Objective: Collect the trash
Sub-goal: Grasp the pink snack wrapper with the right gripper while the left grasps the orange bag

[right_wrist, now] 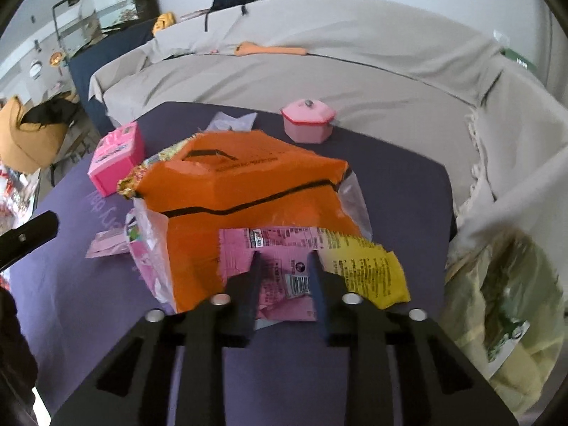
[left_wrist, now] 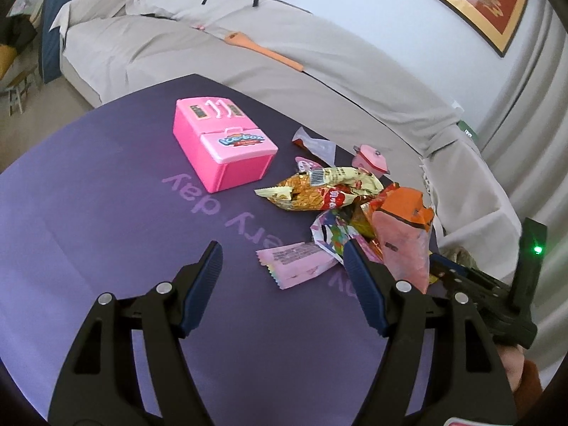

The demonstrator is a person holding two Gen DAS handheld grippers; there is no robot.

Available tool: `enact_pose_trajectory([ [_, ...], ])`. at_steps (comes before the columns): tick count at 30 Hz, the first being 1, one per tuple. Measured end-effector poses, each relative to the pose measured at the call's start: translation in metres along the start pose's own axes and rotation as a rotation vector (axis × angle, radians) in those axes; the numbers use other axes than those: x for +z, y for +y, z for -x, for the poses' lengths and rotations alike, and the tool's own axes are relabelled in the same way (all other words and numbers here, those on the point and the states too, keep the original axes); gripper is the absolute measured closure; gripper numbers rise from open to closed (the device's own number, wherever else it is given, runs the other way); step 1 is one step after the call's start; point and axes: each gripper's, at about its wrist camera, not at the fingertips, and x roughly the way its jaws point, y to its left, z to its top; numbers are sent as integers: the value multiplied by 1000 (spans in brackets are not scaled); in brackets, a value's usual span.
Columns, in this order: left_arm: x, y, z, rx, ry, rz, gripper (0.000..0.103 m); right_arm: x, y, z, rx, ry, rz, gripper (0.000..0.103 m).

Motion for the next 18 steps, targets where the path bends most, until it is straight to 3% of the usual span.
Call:
enact_pose_trajectory([
  [4,-1,0,5,-11,-10,1,36,3,-7,17,23,-11,0,94],
  [14,-6,-24,-1,-37,24,-45,36,2,-34,61,25,-91,-2,96],
  [18,-9,-45,-4,-41,36,-96,36,-6,-44,60,109,-65,-13,93],
])
